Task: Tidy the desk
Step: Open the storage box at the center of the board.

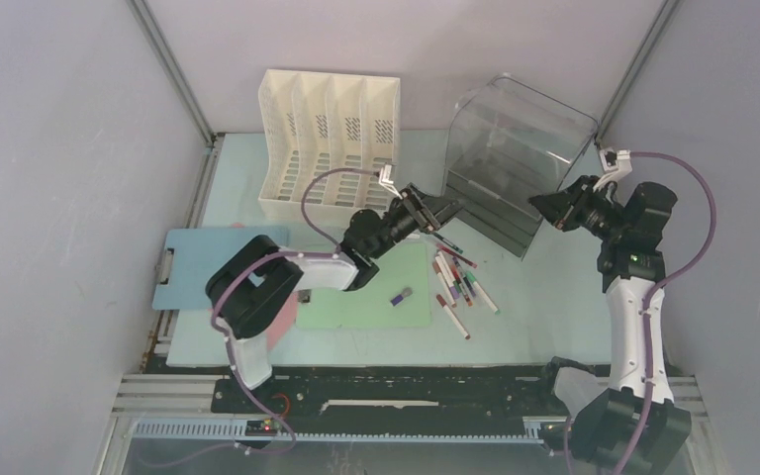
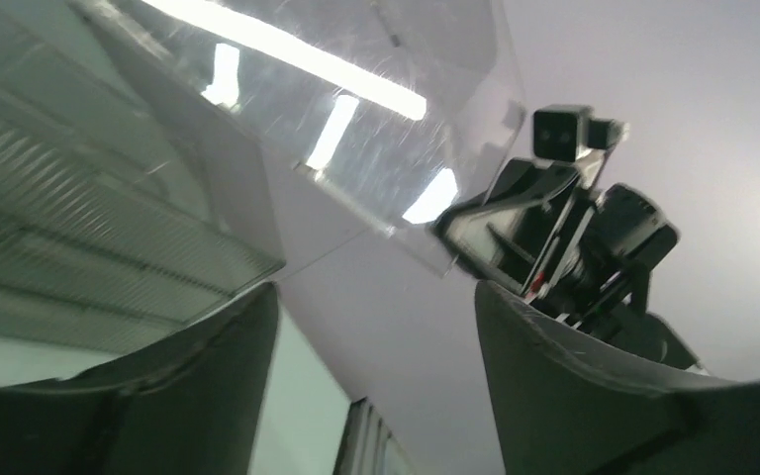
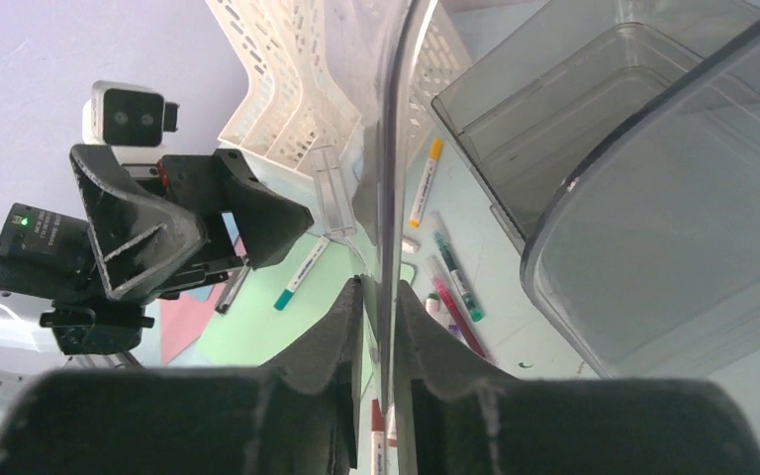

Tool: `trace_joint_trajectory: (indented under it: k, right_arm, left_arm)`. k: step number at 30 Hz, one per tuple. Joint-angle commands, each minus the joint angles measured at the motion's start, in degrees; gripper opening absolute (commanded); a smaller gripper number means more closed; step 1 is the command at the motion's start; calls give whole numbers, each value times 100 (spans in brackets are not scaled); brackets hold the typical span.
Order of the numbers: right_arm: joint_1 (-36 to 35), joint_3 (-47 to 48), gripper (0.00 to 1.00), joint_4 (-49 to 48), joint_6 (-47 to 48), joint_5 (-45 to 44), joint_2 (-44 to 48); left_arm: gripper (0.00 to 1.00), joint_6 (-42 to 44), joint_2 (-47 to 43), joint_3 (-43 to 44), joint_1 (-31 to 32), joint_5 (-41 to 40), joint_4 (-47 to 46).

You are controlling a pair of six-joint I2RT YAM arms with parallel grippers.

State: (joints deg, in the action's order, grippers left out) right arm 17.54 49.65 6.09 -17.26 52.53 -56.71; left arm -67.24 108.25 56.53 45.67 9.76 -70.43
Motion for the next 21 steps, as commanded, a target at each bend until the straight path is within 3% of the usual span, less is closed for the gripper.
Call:
trace_joint_trajectory:
  k: [1, 7, 10, 16, 21]
  right_arm:
    - [157, 17, 17, -297, -398, 520, 213]
    - [259, 11, 14, -724, -1058, 973, 192]
    - [261, 14, 14, -786, -1119, 1025, 159]
    - [274, 18, 14, -434, -714, 960, 174]
    - [284, 44, 14, -324, -600, 1016, 138]
  left_arm:
    - [81, 1982, -1159, -852, -95, -32, 861]
    - [98, 4256, -2920, -2027, -86, -1329, 2869]
    - [100, 4897, -3486, -2403, -93, -1741, 3449]
    - [100, 5263, -3806, -2149, -133, -1703, 5671]
    - [98, 5105, -3814, -2023, -99, -1510, 6491]
